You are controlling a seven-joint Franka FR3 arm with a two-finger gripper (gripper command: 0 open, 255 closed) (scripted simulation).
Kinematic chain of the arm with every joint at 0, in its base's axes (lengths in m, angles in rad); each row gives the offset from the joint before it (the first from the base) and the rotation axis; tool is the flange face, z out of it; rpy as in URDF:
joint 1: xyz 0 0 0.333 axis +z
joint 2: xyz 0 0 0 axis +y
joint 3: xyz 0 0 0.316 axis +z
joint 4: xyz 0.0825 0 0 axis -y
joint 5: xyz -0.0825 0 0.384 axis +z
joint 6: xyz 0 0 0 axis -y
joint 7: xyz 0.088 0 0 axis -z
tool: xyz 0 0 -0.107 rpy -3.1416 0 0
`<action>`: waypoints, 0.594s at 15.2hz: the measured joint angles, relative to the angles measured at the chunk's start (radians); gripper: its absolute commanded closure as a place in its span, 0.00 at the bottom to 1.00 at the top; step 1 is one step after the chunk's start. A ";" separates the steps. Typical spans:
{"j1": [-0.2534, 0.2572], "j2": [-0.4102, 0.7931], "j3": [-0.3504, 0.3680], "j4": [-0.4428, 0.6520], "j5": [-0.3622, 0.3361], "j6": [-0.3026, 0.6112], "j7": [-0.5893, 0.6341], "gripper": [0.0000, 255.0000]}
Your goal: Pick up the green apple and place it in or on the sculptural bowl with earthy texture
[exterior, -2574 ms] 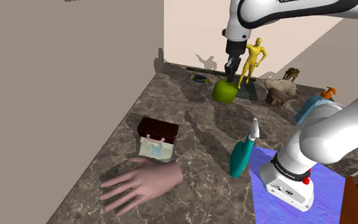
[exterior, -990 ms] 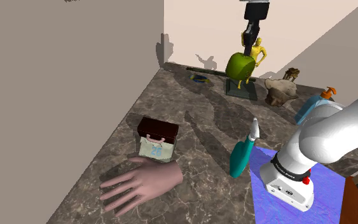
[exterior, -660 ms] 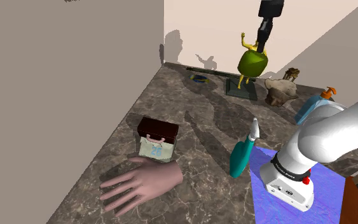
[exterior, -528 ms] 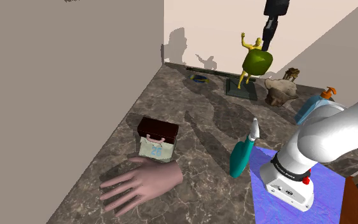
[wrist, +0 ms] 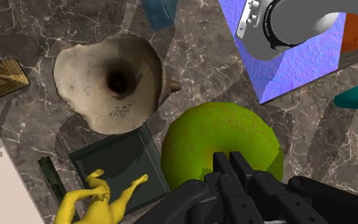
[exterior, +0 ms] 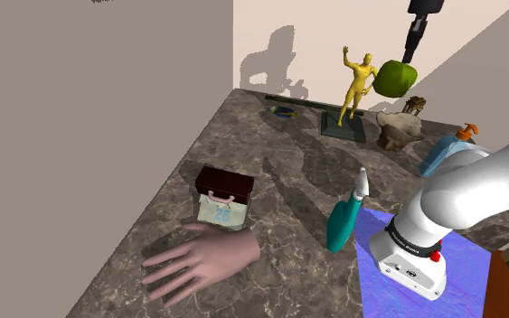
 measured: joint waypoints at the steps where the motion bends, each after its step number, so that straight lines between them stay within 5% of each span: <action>1: -0.003 0.011 -0.017 0.016 -0.007 -0.001 -0.022 1.00; 9: -0.031 0.108 -0.195 0.186 -0.069 -0.032 -0.260 1.00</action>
